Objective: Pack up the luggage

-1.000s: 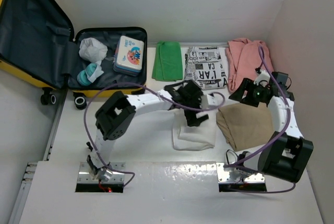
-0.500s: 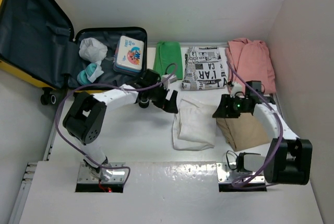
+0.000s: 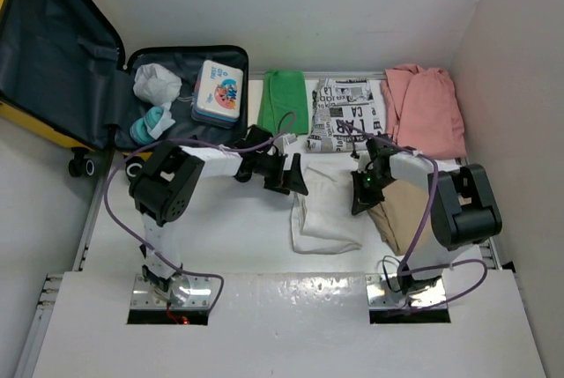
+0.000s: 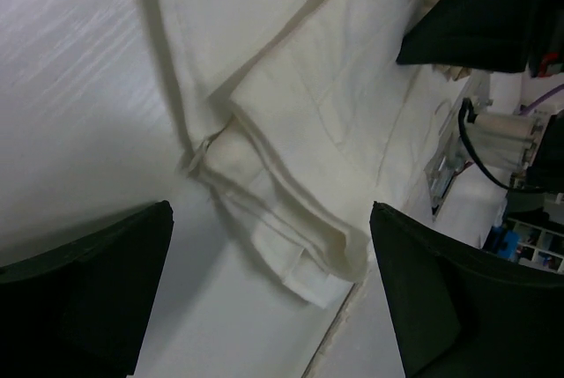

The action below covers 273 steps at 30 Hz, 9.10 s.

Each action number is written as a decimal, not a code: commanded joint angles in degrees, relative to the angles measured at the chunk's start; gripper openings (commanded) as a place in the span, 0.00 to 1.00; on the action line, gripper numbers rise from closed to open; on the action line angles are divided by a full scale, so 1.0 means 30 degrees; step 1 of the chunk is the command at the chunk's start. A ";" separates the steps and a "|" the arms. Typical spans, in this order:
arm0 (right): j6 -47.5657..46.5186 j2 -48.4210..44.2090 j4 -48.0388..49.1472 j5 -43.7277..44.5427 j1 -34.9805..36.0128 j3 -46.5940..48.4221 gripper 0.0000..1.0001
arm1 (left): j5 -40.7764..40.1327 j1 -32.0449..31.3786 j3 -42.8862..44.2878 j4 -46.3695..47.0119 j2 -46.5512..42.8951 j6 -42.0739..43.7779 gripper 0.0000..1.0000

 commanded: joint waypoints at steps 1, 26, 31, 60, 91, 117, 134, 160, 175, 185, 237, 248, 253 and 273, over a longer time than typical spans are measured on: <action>0.0488 0.0577 -0.0119 0.1895 0.1115 0.1063 0.00 | -0.0121 -0.0680 0.0434 0.0774 0.1788 -0.1290 0.99; 0.0961 0.0671 -0.1059 -0.0826 0.1297 0.4727 0.02 | 0.0643 -0.0568 0.3714 -0.3620 0.0657 0.4295 0.00; -0.1238 -0.1849 -0.0999 -0.1034 0.0301 0.5456 0.38 | -0.0180 0.1450 0.7162 -0.3796 -0.2186 0.5593 0.00; -0.1445 0.2804 -0.1672 -0.0946 -0.1312 1.0059 0.38 | -0.5068 1.2942 1.4409 -1.3581 0.3378 1.7386 0.00; -0.1155 0.1868 -0.1146 0.0694 -0.1806 0.9677 0.41 | -0.5771 1.1255 1.6077 -0.2793 -0.2367 1.2996 1.00; -0.1825 -0.5132 -0.3254 0.2044 -0.9601 0.4258 0.61 | -0.5245 -0.2791 1.5991 0.1649 0.8294 1.8691 0.99; -0.2353 -0.3875 -0.1760 -0.0124 -0.9165 0.5252 0.61 | -0.8590 -0.3670 1.6198 -0.4340 1.0174 2.3080 0.53; -0.2469 0.2127 0.0698 -0.4958 -0.3687 0.9061 0.69 | -0.1354 0.2834 -0.2290 -0.4912 -0.6699 4.2981 0.69; -0.2263 1.0769 0.1817 -0.6718 -0.1782 1.4189 0.92 | -0.3429 0.2131 -0.3372 -0.5024 -1.6484 1.4448 1.00; -0.4316 1.2969 -0.4506 -0.5809 -0.0755 1.7294 0.18 | -0.2058 0.4531 -0.5569 -0.5935 -1.6782 0.6538 0.97; 0.7668 0.0987 -0.0526 -0.2089 -0.5853 0.0593 0.00 | -0.1791 -0.0299 0.0402 -0.0752 0.2048 -0.3103 0.83; 0.7667 0.1281 0.0054 -0.2000 -0.4156 0.1562 0.00 | -0.2579 -0.1443 0.4562 0.1888 0.2675 -0.2849 0.35; 0.8164 0.2042 0.1197 -0.3054 -0.3656 0.3137 0.00 | -0.3666 -0.0713 0.7665 -0.0717 0.1591 0.0078 0.00; 0.6760 0.4267 0.0995 -0.6834 -0.1575 1.1228 0.31 | -0.2723 1.4696 2.1610 -1.6358 0.2991 1.3749 0.00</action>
